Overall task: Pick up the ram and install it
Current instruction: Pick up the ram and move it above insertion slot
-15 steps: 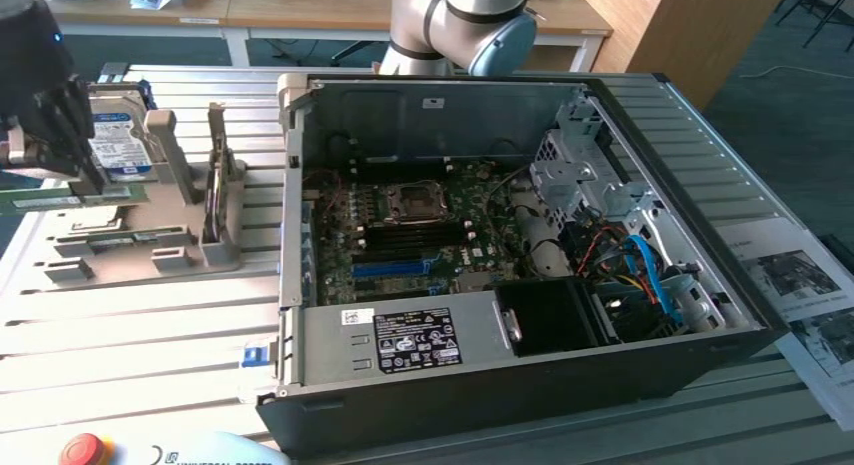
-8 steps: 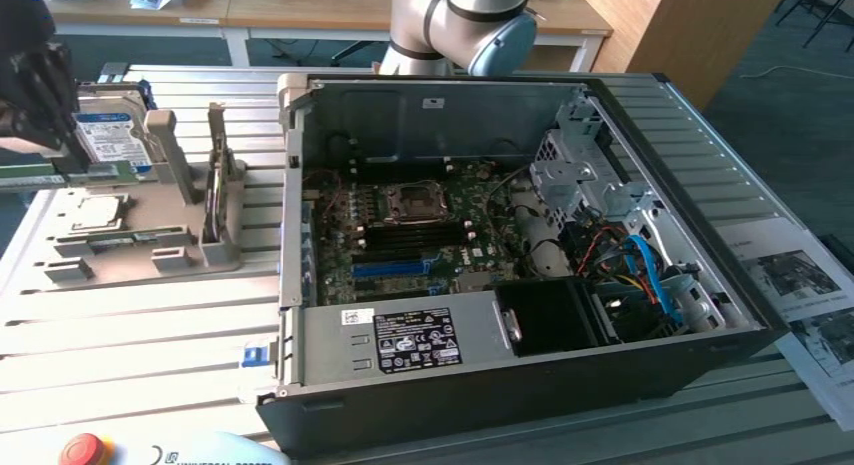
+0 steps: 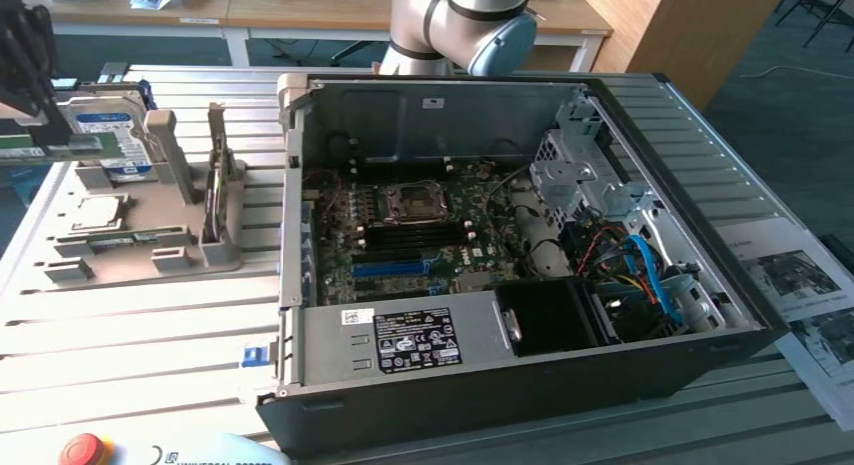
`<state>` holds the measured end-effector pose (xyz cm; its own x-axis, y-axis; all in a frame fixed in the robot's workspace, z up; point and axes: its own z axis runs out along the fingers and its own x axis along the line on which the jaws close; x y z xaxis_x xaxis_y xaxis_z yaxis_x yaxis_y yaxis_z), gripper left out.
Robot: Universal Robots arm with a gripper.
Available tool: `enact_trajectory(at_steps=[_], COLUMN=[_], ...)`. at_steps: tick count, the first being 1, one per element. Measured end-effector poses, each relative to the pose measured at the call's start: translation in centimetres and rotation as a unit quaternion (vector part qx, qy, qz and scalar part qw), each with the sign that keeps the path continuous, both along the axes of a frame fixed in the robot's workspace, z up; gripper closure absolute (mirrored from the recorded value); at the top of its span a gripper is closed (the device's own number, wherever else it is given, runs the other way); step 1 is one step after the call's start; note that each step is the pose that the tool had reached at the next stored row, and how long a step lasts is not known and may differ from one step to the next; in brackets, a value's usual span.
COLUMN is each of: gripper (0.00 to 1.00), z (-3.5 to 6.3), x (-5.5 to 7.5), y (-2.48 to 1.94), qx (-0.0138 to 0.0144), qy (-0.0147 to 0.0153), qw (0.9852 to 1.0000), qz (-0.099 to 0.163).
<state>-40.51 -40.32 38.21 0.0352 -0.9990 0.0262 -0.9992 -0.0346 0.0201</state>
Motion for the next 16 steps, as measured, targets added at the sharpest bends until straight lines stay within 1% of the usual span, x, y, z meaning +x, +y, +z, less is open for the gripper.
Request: enact_trajectory(at_steps=[5,16], gripper=[0.88,0.88], z=[1.81,5.74], x=[0.0,0.0], y=[0.0,0.0], qx=[-0.0026,-0.0072], qy=[0.0,-0.0001], qw=[1.0,1.0], qz=[0.0,0.0])
